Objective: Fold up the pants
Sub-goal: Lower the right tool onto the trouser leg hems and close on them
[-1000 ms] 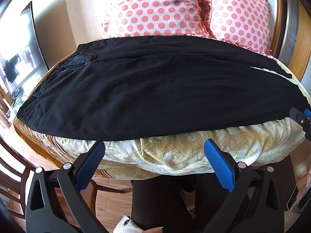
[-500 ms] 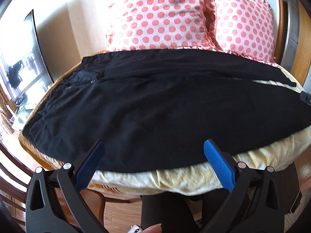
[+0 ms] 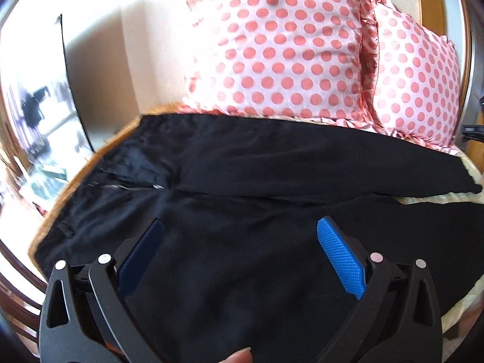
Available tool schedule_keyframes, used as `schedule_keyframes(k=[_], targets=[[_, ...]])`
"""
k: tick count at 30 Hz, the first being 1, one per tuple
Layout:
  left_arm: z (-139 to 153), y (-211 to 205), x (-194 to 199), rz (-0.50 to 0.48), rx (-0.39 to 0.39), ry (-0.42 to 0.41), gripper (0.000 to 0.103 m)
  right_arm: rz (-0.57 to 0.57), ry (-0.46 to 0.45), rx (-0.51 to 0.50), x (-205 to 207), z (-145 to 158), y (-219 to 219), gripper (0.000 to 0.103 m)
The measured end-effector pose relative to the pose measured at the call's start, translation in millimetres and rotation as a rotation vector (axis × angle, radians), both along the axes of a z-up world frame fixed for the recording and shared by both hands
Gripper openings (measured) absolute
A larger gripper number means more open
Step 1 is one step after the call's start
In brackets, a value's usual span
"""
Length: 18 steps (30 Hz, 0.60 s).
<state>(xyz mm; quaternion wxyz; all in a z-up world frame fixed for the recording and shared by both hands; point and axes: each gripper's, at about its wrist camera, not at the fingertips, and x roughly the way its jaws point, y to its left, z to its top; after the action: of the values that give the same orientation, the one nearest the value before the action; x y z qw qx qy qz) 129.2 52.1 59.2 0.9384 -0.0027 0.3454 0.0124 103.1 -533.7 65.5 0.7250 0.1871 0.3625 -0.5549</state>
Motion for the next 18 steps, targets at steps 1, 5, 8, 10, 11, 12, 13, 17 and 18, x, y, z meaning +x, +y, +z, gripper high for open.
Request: schedule_keyframes(k=[1, 5, 8, 10, 11, 12, 13, 17, 18], targets=[[-3, 3, 5, -0.011, -0.031, 0.02, 0.101, -0.042, -0.004, 0.043, 5, -7, -19, 0.102], [-17, 12, 25, 0.005, -0.08, 0.079, 0.101, -0.163, 0.048, 0.153, 22, -35, -66, 0.082], [-22, 16, 32, 0.033, -0.066, 0.084, 0.101, -0.202, 0.057, 0.181, 31, -49, -78, 0.076], [-24, 15, 35, 0.041, -0.062, 0.084, 0.101, -0.22, 0.035, 0.199, 34, -53, -85, 0.076], [-24, 15, 36, 0.04, -0.059, 0.083, 0.101, -0.231, 0.022, 0.201, 35, -54, -85, 0.076], [-25, 13, 37, 0.034, -0.052, 0.084, 0.101, -0.234, 0.022, 0.197, 35, -53, -85, 0.076], [-27, 12, 38, 0.031, -0.046, 0.086, 0.101, -0.235, 0.036, 0.192, 39, -53, -83, 0.076], [-33, 13, 40, 0.028, -0.08, 0.098, 0.101, -0.229, 0.106, 0.2, 55, -67, -81, 0.076], [-33, 14, 40, 0.032, -0.088, 0.097, 0.101, -0.235, 0.113, 0.205, 54, -71, -82, 0.076]])
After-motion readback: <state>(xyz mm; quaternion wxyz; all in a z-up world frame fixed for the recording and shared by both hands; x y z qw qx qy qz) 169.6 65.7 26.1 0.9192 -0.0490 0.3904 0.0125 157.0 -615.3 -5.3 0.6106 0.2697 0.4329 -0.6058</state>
